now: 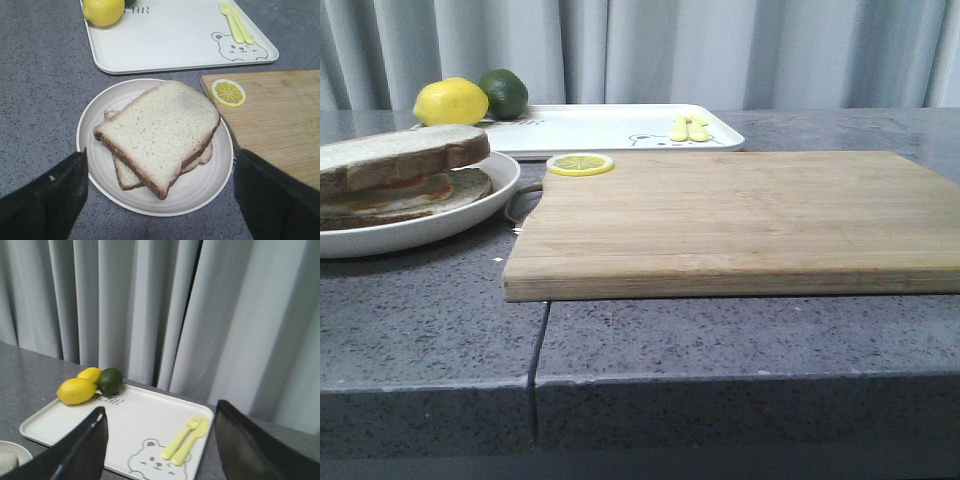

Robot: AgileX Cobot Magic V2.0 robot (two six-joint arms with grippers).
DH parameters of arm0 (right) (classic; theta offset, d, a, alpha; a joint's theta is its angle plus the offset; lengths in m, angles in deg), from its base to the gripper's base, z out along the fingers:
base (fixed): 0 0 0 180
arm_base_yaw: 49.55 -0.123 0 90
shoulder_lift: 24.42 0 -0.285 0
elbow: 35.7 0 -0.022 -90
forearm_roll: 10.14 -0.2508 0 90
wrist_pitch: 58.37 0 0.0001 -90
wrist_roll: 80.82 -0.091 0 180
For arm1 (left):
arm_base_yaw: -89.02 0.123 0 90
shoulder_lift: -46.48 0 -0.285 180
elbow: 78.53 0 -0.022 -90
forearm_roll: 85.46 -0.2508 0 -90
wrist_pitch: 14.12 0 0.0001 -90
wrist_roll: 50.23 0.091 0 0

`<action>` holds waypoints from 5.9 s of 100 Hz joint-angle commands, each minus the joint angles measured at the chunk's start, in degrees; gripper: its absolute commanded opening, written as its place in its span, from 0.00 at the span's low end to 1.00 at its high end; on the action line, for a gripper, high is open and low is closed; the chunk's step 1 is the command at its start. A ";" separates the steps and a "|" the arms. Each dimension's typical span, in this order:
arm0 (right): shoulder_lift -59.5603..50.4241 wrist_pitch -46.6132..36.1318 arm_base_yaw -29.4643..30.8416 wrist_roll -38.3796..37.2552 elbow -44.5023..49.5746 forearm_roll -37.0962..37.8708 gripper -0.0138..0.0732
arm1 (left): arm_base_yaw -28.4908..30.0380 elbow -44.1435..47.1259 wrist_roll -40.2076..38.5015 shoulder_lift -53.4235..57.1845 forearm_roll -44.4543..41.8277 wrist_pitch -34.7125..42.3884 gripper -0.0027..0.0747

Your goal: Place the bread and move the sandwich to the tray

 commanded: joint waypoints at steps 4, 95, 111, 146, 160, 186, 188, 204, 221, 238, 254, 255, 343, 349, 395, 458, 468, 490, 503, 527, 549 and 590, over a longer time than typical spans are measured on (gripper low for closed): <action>-8.42 -5.08 1.77 -1.40 4.91 5.93 0.70 | 0.15 -2.02 -0.52 -0.19 1.79 3.41 0.75; -33.84 -3.88 6.39 -2.66 31.76 5.47 0.70 | 0.15 -2.02 -0.52 -0.19 1.79 3.41 0.75; -33.84 -4.21 6.39 -2.66 31.76 5.47 0.70 | 0.15 -2.02 -0.52 -0.19 1.79 3.41 0.75; -33.84 -4.21 6.39 -2.66 31.76 5.47 0.70 | 0.15 -2.02 -0.52 -0.33 1.79 3.96 0.75; -33.84 -4.24 6.39 -2.66 31.76 5.47 0.70 | 0.24 -2.02 -0.52 -2.93 0.98 4.34 0.75; -33.84 -4.28 6.39 -2.66 31.76 5.47 0.70 | 0.24 -2.02 -11.02 -10.11 -10.56 6.47 0.75; -33.84 -4.28 6.39 -2.66 31.76 5.47 0.70 | 0.24 -2.02 -11.02 -10.43 -10.67 6.67 0.75; -33.84 -4.28 6.39 -2.66 31.76 5.47 0.70 | 0.24 -2.02 -11.33 -13.66 -11.10 7.38 0.75; -33.84 -4.28 6.39 -2.66 31.76 5.47 0.70 | 0.24 -2.02 -13.19 -16.13 -14.07 7.49 0.75; -33.84 -4.28 6.39 -2.66 31.76 5.47 0.70 | 0.24 -1.91 -16.20 -17.27 -18.33 7.49 0.75; -33.84 -4.28 6.39 -2.66 31.76 5.47 0.70 | 0.24 -1.44 -17.01 -17.25 -20.56 7.49 0.75; -33.84 -4.28 6.39 -2.66 31.76 5.47 0.70 | 0.24 -1.44 -17.01 -17.25 -20.56 7.49 0.75; -33.84 -4.28 6.39 -2.66 31.76 5.47 0.70 | 0.24 -1.34 -17.01 -29.16 -15.46 9.54 0.75; -33.84 -4.28 6.39 -2.66 31.76 5.47 0.70 | 0.24 -1.34 -17.01 -29.96 -15.32 9.77 0.75; -33.84 -4.36 6.39 -2.66 31.76 5.47 0.70 | 0.24 -1.34 -17.01 -33.33 -15.24 9.67 0.75; -33.84 -4.60 6.39 -2.66 31.76 5.47 0.70 | 0.14 -1.34 -17.01 -33.33 -15.04 9.67 0.26; -33.84 -4.60 6.39 -2.66 31.76 5.47 0.70 | 0.14 -1.34 -17.01 -33.33 -14.95 9.67 0.14; -33.84 -4.60 6.39 -2.66 31.76 5.47 0.70 | 0.14 -1.34 -17.01 -33.33 -14.38 9.67 0.01; -33.84 -4.60 6.39 -2.66 31.76 5.47 0.70 | 0.14 -1.59 -17.01 -33.10 -9.40 9.78 0.01; -33.84 -4.67 6.39 -2.66 31.76 5.47 0.70 | 0.14 -5.20 -17.01 -29.55 1.01 9.93 0.01; -33.84 -4.74 6.39 -2.66 31.76 5.47 0.70 | 0.14 -10.61 -17.01 -28.13 8.58 9.08 0.01; -33.84 -4.74 6.39 -2.66 31.76 5.47 0.70 | 0.14 -24.14 -16.33 -41.07 15.50 8.62 0.01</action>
